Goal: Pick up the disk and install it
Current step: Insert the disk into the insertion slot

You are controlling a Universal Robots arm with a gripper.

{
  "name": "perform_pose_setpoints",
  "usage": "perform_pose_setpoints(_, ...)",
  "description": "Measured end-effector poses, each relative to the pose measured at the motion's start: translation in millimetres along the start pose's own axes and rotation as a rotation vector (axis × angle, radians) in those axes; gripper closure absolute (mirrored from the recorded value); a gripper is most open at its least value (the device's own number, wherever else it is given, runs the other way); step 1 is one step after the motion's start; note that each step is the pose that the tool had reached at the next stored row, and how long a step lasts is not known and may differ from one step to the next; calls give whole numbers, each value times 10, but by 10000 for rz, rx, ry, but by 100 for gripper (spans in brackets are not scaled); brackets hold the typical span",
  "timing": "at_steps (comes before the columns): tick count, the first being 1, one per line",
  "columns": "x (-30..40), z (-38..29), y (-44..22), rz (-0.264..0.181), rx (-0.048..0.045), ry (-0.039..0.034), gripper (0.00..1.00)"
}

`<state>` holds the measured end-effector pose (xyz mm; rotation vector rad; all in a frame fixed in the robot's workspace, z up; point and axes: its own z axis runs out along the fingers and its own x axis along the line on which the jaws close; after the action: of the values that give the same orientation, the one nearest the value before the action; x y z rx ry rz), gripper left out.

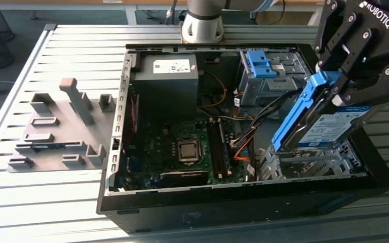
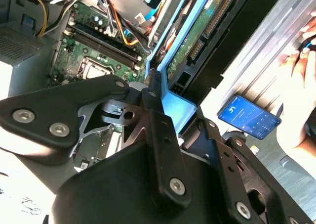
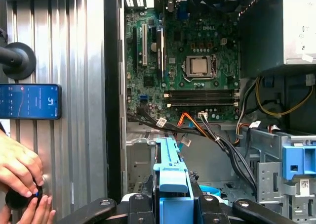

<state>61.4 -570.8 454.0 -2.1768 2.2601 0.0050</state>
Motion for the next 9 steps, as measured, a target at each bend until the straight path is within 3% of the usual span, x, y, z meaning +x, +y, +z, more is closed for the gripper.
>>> perform_pose_setpoints(9,-4,56,-106,0,0,1,63)
